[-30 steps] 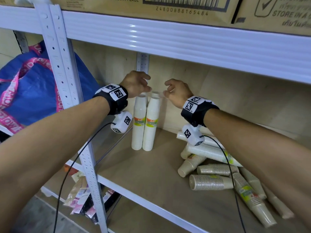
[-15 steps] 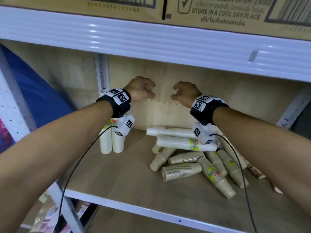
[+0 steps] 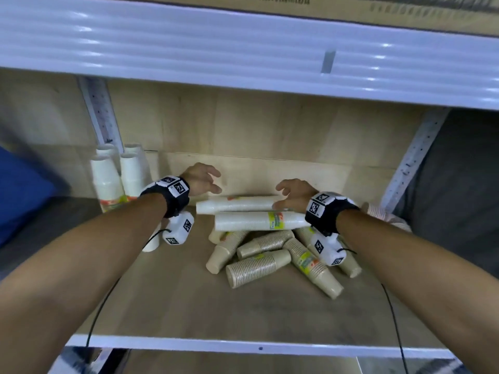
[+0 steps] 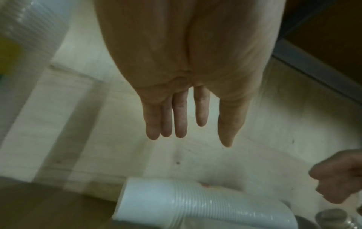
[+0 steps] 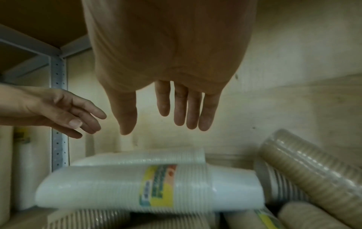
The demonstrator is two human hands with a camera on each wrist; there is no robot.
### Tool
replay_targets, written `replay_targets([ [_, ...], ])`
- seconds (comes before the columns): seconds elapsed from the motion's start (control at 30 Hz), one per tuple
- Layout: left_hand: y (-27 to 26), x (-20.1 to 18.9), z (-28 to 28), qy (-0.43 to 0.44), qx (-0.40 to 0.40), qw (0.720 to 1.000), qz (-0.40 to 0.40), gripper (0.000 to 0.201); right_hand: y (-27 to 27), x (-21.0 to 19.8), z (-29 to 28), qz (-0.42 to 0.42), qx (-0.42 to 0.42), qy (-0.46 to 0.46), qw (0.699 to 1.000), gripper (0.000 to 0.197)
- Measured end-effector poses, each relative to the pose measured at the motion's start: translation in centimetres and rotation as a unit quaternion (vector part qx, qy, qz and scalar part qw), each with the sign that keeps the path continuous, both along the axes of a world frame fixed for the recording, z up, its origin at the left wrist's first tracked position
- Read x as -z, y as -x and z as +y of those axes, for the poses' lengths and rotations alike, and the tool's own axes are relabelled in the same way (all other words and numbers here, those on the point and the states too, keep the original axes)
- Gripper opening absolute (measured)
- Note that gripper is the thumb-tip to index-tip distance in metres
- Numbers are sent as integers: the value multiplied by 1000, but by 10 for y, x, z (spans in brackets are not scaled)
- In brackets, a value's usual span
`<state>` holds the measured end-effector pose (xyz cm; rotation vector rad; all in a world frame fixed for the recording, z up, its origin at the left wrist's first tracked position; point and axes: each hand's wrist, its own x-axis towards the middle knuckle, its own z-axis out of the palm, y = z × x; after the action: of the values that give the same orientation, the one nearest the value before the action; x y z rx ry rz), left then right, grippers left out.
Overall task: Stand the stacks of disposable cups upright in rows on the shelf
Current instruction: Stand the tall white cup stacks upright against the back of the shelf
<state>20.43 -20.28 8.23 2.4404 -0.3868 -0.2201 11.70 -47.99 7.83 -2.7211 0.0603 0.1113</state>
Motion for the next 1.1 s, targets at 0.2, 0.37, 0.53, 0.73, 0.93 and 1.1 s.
replay_targets([
  [0.2, -14, 36, -3, -24, -9, 999, 40, 56, -1, 31, -22, 28, 20, 18, 999, 71],
  [0.37, -25, 55, -4, -26, -13, 998, 53, 65, -7, 48, -28, 45, 13, 30, 998, 80],
  [0.53, -31, 64, -4, -58, 2, 996, 64, 61, -14, 59, -33, 41, -18, 84, 995, 65],
  [0.73, -33, 67, 1, -53, 19, 996, 67, 60, -15, 68, -37, 40, -37, 87, 995, 68],
  [0.93, -37, 60, 7, -25, 20, 998, 63, 59, -10, 53, -34, 51, -43, 78, 995, 70],
  [1.1, -31, 40, 11, -8, 8, 1000, 28, 56, 0, 31, -35, 26, -31, 66, 997, 65],
])
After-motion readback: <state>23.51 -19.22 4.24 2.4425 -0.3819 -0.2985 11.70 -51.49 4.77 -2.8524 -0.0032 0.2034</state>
